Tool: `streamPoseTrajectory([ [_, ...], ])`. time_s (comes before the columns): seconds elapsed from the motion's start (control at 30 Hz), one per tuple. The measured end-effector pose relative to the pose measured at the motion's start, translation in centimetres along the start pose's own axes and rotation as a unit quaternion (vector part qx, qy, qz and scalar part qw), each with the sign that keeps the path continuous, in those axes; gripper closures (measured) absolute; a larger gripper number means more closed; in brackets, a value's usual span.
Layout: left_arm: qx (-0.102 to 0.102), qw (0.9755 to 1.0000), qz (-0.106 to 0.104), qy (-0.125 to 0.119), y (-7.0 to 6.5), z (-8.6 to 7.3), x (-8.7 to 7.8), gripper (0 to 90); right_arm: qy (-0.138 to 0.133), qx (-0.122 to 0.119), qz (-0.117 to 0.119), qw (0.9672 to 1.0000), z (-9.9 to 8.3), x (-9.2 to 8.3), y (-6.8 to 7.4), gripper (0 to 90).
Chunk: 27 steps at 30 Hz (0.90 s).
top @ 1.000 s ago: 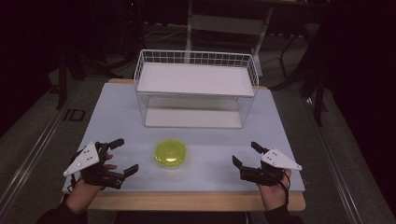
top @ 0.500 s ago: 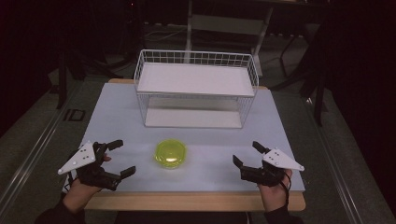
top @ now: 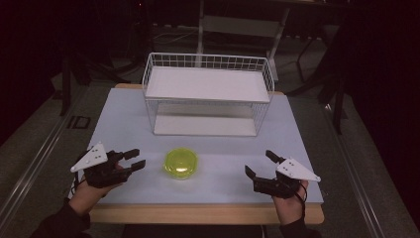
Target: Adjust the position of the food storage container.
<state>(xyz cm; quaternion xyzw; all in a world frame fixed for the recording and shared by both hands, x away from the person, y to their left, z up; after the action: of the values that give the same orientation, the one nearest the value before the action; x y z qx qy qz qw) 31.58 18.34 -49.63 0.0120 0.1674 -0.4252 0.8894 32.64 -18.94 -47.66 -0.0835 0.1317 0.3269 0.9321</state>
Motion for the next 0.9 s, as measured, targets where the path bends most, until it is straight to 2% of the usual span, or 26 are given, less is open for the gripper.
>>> streamPoseTrajectory([
  [0.1, -0.017, 0.9997, 0.004, 0.015, 0.5, -0.6, 0.7, 71.6, -0.002, -0.003, 0.002, 1.0000, 0.1, -0.1, 0.1, 12.1],
  [0.17, -0.014, 0.9993, 0.007, 0.033, 0.5, -1.2, 1.2, 80.9, -0.004, -0.005, 0.002, 1.0000, 0.1, -0.1, 0.2, 12.1],
  [0.2, -0.011, 0.9988, 0.007, 0.047, 0.5, -1.6, 1.5, 85.8, -0.004, -0.004, 0.004, 1.0000, 0.1, -0.1, 0.2, 12.1],
  [0.27, -0.015, 0.9968, 0.007, 0.079, 0.4, -2.6, 2.2, 89.7, -0.004, -0.005, 0.005, 1.0000, 0.1, -0.1, 0.2, 12.1],
  [0.37, -0.025, 0.9926, 0.002, 0.118, 0.1, -3.9, 3.2, 89.9, -0.003, -0.006, 0.008, 0.9999, 0.1, -0.1, 0.3, 12.2],
  [0.47, -0.032, 0.9890, 0.000, 0.144, -0.1, -4.7, 4.1, 90.0, -0.005, -0.008, 0.009, 0.9999, 0.2, -0.1, 0.4, 12.2],
  [0.57, -0.032, 0.9869, -0.002, 0.158, -0.3, -5.2, 4.9, 90.0, -0.006, -0.009, 0.009, 0.9999, 0.2, -0.2, 0.4, 12.2],
  [0.67, -0.049, 0.9833, -0.006, 0.175, -0.4, -5.5, 5.8, 90.0, -0.006, -0.008, 0.010, 0.9999, 0.2, -0.2, 0.3, 12.2],
  [0.73, -0.060, 0.9806, 0.003, 0.187, -0.2, -5.7, 6.4, 90.0, -0.006, -0.009, 0.010, 0.9999, 0.2, -0.2, 0.3, 12.2],
  [0.9, -0.085, 0.9789, -0.001, 0.186, 0.0, -5.7, 7.7, 90.0, -0.006, -0.009, 0.012, 0.9999, 0.2, -0.2, 0.4, 12.2],
])
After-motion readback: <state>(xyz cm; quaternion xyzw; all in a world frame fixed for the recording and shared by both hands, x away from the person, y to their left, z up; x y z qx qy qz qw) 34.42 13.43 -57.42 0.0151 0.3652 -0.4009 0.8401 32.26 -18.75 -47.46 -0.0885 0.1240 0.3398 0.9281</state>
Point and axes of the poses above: each handheld gripper's, and its own axes: x roughly forward along the jaws, z roughly out of its top, y roughly to its left, the point moved 9 cm from there along x, roughly forward along the jaws, and after that the axes turned 2 degrees about -x, right-handed, at the moved point
